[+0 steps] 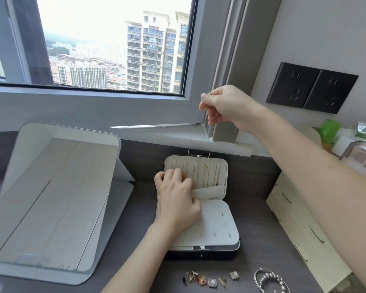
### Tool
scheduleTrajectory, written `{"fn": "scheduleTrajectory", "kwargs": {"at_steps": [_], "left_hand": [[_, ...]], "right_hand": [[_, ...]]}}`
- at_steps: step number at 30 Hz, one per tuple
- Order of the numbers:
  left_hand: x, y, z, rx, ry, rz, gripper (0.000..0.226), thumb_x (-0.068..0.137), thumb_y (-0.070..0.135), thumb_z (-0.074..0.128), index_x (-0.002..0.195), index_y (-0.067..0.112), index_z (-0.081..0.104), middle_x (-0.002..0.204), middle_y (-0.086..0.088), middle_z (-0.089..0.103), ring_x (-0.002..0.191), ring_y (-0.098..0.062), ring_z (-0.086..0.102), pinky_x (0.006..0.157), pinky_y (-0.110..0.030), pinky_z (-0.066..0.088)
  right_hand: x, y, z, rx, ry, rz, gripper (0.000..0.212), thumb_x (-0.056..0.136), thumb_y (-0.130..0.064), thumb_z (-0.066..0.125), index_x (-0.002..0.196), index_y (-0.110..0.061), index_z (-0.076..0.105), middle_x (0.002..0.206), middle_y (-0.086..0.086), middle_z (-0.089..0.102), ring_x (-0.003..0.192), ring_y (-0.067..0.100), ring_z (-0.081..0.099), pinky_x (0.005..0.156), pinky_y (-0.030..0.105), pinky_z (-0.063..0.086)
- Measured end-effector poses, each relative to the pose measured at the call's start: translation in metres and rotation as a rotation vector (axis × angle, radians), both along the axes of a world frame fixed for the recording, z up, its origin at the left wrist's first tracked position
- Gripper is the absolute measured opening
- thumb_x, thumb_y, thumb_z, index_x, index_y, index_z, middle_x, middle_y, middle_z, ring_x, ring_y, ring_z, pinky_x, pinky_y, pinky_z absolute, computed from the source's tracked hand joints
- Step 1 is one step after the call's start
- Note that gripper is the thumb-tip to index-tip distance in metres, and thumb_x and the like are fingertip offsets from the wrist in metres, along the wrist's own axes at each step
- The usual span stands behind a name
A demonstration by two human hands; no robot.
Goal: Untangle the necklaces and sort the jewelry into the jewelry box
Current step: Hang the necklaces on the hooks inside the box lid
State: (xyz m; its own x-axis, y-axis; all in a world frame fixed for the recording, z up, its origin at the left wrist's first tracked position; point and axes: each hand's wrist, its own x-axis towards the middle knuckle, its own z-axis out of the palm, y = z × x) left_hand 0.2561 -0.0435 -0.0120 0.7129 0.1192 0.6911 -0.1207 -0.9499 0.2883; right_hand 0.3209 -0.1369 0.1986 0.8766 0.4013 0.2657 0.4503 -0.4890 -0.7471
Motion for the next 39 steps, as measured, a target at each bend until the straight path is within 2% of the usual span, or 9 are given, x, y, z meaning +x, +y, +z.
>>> {"fn": "scheduleTrajectory", "kwargs": {"at_steps": [8, 14, 19, 23, 25, 27, 29, 31, 39], "left_hand": [[0.0, 0.001, 0.0, -0.053, -0.009, -0.021, 0.012, 0.053, 0.024, 0.053, 0.061, 0.017, 0.06, 0.078, 0.003, 0.05, 0.08, -0.02, 0.049, 0.085, -0.032, 0.022], [0.001, 0.002, 0.001, -0.072, 0.01, -0.016, 0.016, 0.052, 0.024, 0.052, 0.061, 0.016, 0.061, 0.078, 0.002, 0.051, 0.08, -0.021, 0.05, 0.084, -0.031, 0.022], [0.002, 0.003, 0.001, -0.084, 0.038, -0.009, 0.018, 0.051, 0.025, 0.055, 0.063, 0.016, 0.065, 0.077, 0.002, 0.051, 0.08, -0.022, 0.05, 0.083, -0.031, 0.022], [0.002, 0.002, 0.001, -0.093, 0.049, -0.008, 0.019, 0.051, 0.025, 0.054, 0.064, 0.017, 0.066, 0.078, 0.002, 0.052, 0.08, -0.022, 0.051, 0.083, -0.032, 0.023], [0.002, 0.002, 0.001, -0.096, 0.049, -0.007, 0.019, 0.051, 0.025, 0.055, 0.064, 0.018, 0.066, 0.077, 0.002, 0.053, 0.079, -0.023, 0.051, 0.082, -0.032, 0.023], [0.002, 0.002, 0.001, -0.094, 0.053, -0.006, 0.019, 0.051, 0.025, 0.055, 0.064, 0.018, 0.066, 0.077, 0.002, 0.052, 0.079, -0.023, 0.051, 0.082, -0.032, 0.023], [0.002, 0.003, 0.001, -0.095, 0.055, -0.006, 0.018, 0.051, 0.025, 0.055, 0.064, 0.018, 0.066, 0.077, 0.002, 0.052, 0.08, -0.023, 0.051, 0.083, -0.032, 0.022], [0.002, 0.003, 0.001, -0.096, 0.053, -0.006, 0.018, 0.051, 0.025, 0.054, 0.063, 0.018, 0.066, 0.076, 0.002, 0.052, 0.079, -0.022, 0.051, 0.083, -0.031, 0.022], [0.003, 0.002, 0.001, -0.103, 0.047, -0.013, 0.019, 0.05, 0.025, 0.054, 0.064, 0.019, 0.065, 0.077, 0.002, 0.052, 0.079, -0.022, 0.052, 0.083, -0.031, 0.023]], "right_hand": [[-0.005, 0.0, -0.022, -0.138, -0.041, 0.02, 0.031, 0.099, -0.022, 0.045, 0.081, -0.004, 0.063, 0.063, 0.005, 0.053, 0.055, 0.016, 0.052, 0.057, 0.024, 0.048], [-0.011, -0.003, -0.043, -0.307, -0.079, 0.018, 0.029, 0.097, -0.019, 0.046, 0.084, -0.002, 0.065, 0.067, 0.009, 0.061, 0.06, 0.016, 0.058, 0.066, 0.03, 0.055], [-0.013, -0.008, -0.071, -0.494, -0.222, -0.029, 0.028, 0.092, -0.023, 0.052, 0.082, -0.004, 0.07, 0.074, 0.013, 0.068, 0.068, 0.022, 0.061, 0.07, 0.035, 0.05], [-0.012, -0.009, -0.098, -0.505, -0.293, -0.045, 0.024, 0.093, -0.024, 0.055, 0.09, -0.008, 0.072, 0.087, 0.004, 0.069, 0.077, 0.016, 0.06, 0.071, 0.029, 0.048], [-0.009, -0.007, -0.111, -0.557, -0.393, -0.096, 0.023, 0.092, -0.026, 0.054, 0.089, -0.012, 0.072, 0.09, 0.003, 0.07, 0.085, 0.022, 0.062, 0.074, 0.033, 0.049], [-0.008, -0.006, -0.127, -0.608, -0.593, -0.177, 0.024, 0.092, -0.027, 0.053, 0.083, -0.012, 0.07, 0.085, 0.005, 0.069, 0.082, 0.026, 0.063, 0.069, 0.033, 0.047], [-0.01, -0.006, -0.143, -0.582, -0.803, -0.232, 0.027, 0.087, -0.024, 0.052, 0.069, -0.011, 0.067, 0.067, 0.004, 0.064, 0.063, 0.026, 0.062, 0.053, 0.03, 0.045], [-0.011, -0.009, -0.157, -0.547, -0.917, -0.274, 0.03, 0.083, -0.024, 0.048, 0.061, -0.013, 0.064, 0.056, 0.001, 0.059, 0.051, 0.022, 0.058, 0.046, 0.026, 0.043], [0.0, -0.004, -0.173, -0.304, -0.806, -0.375, 0.033, 0.085, -0.03, 0.047, 0.061, -0.011, 0.061, 0.053, 0.002, 0.057, 0.047, 0.023, 0.054, 0.047, 0.023, 0.036]]}}
